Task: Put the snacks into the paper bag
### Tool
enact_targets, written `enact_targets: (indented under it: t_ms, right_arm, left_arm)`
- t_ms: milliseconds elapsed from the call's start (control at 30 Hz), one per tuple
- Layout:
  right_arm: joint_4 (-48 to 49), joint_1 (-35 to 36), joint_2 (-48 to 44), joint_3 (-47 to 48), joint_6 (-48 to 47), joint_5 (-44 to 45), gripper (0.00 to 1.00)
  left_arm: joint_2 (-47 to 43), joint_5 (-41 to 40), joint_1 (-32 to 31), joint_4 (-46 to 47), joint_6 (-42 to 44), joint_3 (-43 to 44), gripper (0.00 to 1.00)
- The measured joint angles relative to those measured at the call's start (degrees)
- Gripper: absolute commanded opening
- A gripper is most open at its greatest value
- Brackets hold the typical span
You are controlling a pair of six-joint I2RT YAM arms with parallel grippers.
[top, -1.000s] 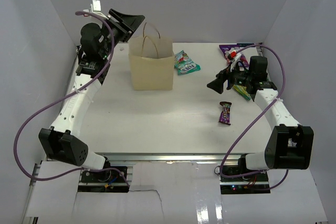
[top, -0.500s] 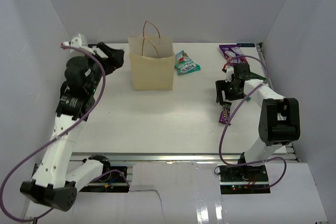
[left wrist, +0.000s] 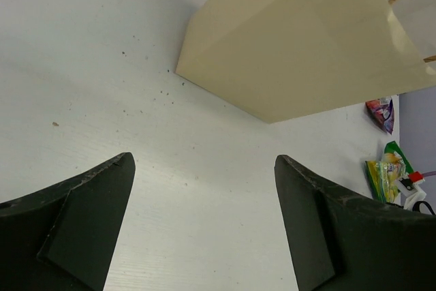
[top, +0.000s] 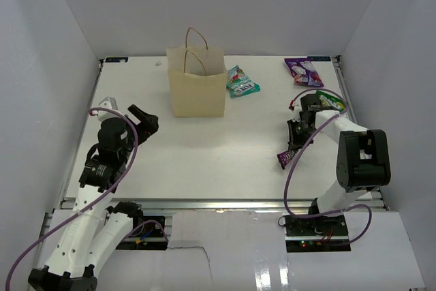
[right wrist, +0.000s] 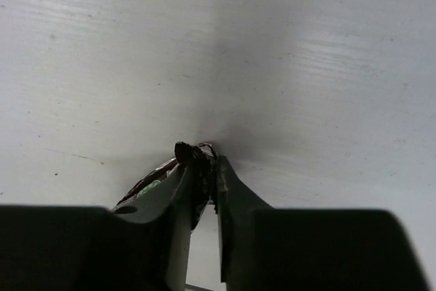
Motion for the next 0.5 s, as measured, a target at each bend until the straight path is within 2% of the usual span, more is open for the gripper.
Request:
enact_targets:
  t_ms: [67,333,433,500]
  right_arm:
    - [-0.5,0.0,0.0,0.9,-0.7,-2.0,0.08]
    - [-0.2,0.3,-3.6,8.3,-9.2,-18.6,0.08]
    - [4.3,1.9,-5.2,17.3,-10.5,-20.9,0.08]
    - [11.5,3.8,-4.9,25.1,-9.4,-19.6,0.08]
  left_arm:
    - [-0.2,0.4,0.0,-0.1,-0.9,-0.7,0.94]
    - [-2.2,3.0,0.0,1.0,-2.4,-3.9,0.94]
    - [-2.4,4.5,0.0,2.1,-2.4,-5.3,0.94]
    - [-2.1,5.6,0.0,2.9,-2.4,-5.9,0.94]
